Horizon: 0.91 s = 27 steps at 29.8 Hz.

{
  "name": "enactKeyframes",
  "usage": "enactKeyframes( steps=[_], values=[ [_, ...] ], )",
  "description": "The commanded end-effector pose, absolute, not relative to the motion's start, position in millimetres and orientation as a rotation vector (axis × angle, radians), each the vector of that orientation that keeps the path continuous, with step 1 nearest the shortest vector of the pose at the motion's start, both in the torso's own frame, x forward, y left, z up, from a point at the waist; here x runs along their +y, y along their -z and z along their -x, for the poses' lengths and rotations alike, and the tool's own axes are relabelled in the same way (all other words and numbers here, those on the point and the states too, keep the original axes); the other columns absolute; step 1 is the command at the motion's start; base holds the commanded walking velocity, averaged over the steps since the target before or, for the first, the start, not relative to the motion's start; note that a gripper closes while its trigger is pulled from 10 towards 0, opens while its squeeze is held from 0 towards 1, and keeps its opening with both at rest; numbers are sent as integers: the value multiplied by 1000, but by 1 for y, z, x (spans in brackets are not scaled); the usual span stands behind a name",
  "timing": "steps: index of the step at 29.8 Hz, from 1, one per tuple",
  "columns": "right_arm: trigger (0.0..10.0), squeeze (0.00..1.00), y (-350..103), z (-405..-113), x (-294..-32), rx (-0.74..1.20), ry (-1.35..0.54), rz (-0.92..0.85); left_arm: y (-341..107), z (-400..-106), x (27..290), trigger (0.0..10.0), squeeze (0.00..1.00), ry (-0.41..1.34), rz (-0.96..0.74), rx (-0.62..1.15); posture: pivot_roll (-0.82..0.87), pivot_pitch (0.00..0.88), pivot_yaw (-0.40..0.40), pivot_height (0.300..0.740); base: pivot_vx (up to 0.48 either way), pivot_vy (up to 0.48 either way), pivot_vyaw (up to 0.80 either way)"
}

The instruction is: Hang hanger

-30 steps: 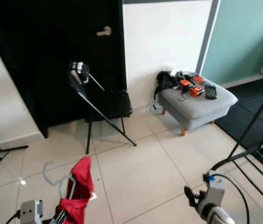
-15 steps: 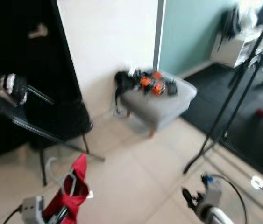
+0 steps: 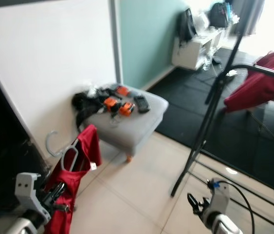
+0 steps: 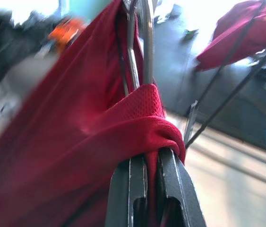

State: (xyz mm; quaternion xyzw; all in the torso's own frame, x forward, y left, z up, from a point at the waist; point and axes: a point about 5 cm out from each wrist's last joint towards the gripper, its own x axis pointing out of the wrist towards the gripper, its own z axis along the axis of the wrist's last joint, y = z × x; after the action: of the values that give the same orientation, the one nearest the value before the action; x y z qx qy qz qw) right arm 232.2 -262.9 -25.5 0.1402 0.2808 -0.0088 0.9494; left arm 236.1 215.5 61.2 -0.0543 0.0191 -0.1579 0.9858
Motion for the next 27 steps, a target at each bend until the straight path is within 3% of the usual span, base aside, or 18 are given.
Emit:
enactKeyframes(
  steps=[1,9,19,21,24,27],
  values=[
    [10000,0,29,-231,-256,580,1,-291,-87,-244,226,10000,0,342,46,-32,-70,0,-5,740,341,0,-800],
    [10000,0,31,-230,-255,586,-1,-294,-144,-265,218,10000,0,531,-51,-130,-73,0,1,740,166,0,-798],
    [10000,0,32,-230,-253,588,-3,-297,-168,-285,218,10000,0,555,-144,-163,-71,0,-1,740,0,0,-800],
    [10000,0,32,-230,-253,589,-5,-298,-171,-287,211,10000,0,588,-147,-164,-74,0,1,740,0,0,-800],
    [10000,0,32,-230,-252,590,-9,-301,-164,-268,158,10000,0,912,-149,-102,-80,0,7,740,0,0,-800],
    [10000,0,32,-230,-252,590,-10,-302,-163,-261,148,10000,0,989,-152,-82,-85,0,10,740,0,0,-800]
  ],
)
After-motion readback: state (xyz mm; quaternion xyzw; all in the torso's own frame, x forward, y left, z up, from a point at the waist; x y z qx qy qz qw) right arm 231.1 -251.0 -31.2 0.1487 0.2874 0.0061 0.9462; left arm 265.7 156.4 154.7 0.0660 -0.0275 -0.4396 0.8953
